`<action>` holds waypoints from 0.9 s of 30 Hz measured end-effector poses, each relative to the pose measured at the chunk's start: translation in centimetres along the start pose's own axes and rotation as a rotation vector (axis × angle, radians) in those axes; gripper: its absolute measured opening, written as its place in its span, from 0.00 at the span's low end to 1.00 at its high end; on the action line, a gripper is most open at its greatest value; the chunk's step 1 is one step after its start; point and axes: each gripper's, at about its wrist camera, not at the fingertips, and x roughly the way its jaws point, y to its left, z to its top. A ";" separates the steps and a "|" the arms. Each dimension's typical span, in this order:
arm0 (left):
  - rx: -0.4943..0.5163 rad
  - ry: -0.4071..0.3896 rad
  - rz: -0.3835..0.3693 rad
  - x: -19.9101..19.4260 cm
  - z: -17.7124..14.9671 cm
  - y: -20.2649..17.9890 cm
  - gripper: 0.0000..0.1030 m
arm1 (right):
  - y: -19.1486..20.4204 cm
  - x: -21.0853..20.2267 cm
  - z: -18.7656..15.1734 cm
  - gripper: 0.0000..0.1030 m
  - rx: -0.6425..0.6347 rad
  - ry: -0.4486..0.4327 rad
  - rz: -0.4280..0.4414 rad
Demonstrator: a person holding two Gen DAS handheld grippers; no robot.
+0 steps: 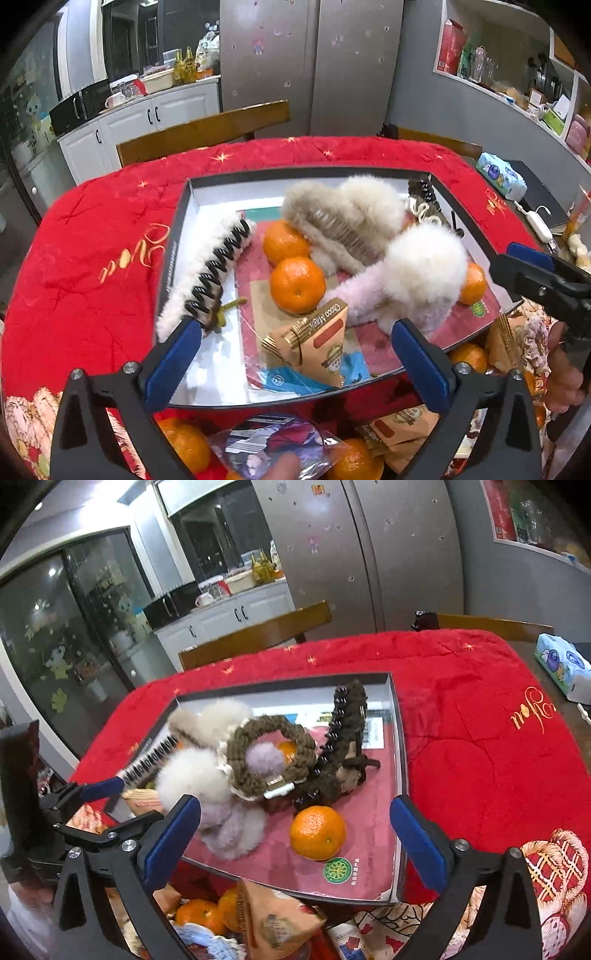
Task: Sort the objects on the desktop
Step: 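Lower the packet into the tray with left tool while right tool releases the orange there, then withdraw both open tools from the tray back toward the pile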
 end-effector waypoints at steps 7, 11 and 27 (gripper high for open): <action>0.026 -0.046 0.055 -3.3 1.0 0.0 1.00 | 0.9 -3.3 1.1 1.00 -0.015 -0.072 0.010; 0.005 -0.131 0.035 -7.4 1.3 0.0 1.00 | 1.6 -5.9 1.6 1.00 -0.022 -0.118 0.011; 0.092 -0.458 -0.077 -23.4 0.4 -6.8 1.00 | 3.3 -18.1 0.7 1.00 -0.035 -0.277 0.043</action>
